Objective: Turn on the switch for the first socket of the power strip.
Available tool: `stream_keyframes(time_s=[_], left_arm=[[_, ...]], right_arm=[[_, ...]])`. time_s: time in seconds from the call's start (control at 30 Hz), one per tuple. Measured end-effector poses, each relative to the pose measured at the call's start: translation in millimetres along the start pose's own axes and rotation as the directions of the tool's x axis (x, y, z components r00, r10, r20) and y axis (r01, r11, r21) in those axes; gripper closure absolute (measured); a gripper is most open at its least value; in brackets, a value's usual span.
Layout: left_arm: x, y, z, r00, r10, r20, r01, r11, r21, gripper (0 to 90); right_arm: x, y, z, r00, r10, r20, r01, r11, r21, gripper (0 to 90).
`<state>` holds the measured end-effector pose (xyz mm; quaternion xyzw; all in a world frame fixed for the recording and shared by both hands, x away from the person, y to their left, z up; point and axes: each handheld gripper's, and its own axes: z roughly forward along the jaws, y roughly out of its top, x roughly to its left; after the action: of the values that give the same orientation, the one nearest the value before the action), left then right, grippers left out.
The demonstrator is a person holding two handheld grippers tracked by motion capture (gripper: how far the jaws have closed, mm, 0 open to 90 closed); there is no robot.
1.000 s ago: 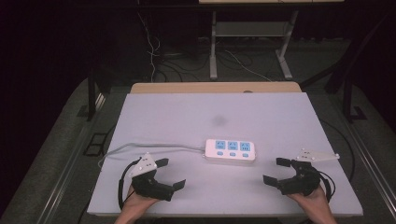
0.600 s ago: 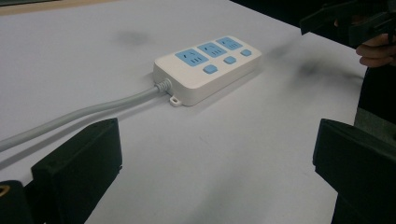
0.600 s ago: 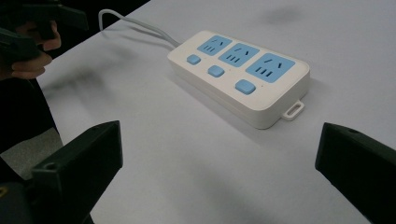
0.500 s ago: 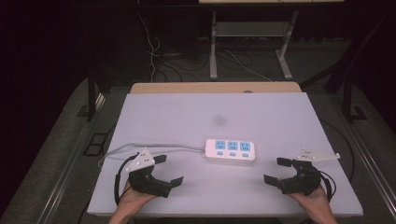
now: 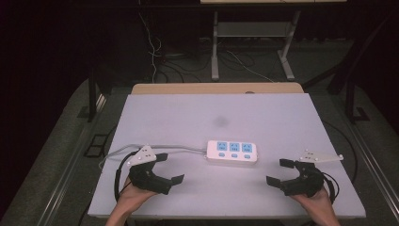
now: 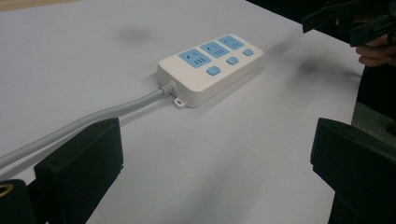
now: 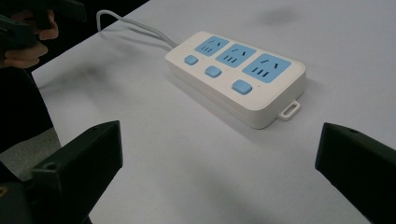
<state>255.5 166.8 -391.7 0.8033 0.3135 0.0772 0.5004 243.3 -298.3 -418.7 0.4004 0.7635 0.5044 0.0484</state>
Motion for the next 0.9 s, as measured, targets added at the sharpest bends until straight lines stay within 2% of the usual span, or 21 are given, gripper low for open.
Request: stream_keyframes(time_s=[0.13, 0.27, 0.67, 0.9], left_arm=[[2.6, 4.2, 4.1, 0.9999, -0.006, 0.012, 0.006, 1.0, -0.001, 1.1], [4.1, 9.0, 9.2, 0.9997, -0.001, 0.023, 0.001, 0.9998, 0.019, 1.2], [5.8, 26.6, 21.0, 0.9983, 0.03, 0.05, -0.034, 0.9968, 0.073, 1.3], [4.9, 41.1, 26.8, 0.9966, 0.057, 0.06, -0.061, 0.9947, 0.083, 1.4]], right_arm=[[-0.2, 0.0, -0.7, 1.0, 0.001, 0.001, -0.001, 1.0, -0.001, 0.4], [-0.5, -0.1, -0.8, 1.0, 0.002, 0.0, -0.002, 1.0, -0.001, 0.4], [-0.4, -0.1, -0.8, 1.0, 0.001, -0.001, -0.001, 1.0, 0.001, 0.4], [-0.5, -0.1, -1.0, 1.0, 0.0, -0.001, 0.0, 1.0, 0.0, 0.4]])
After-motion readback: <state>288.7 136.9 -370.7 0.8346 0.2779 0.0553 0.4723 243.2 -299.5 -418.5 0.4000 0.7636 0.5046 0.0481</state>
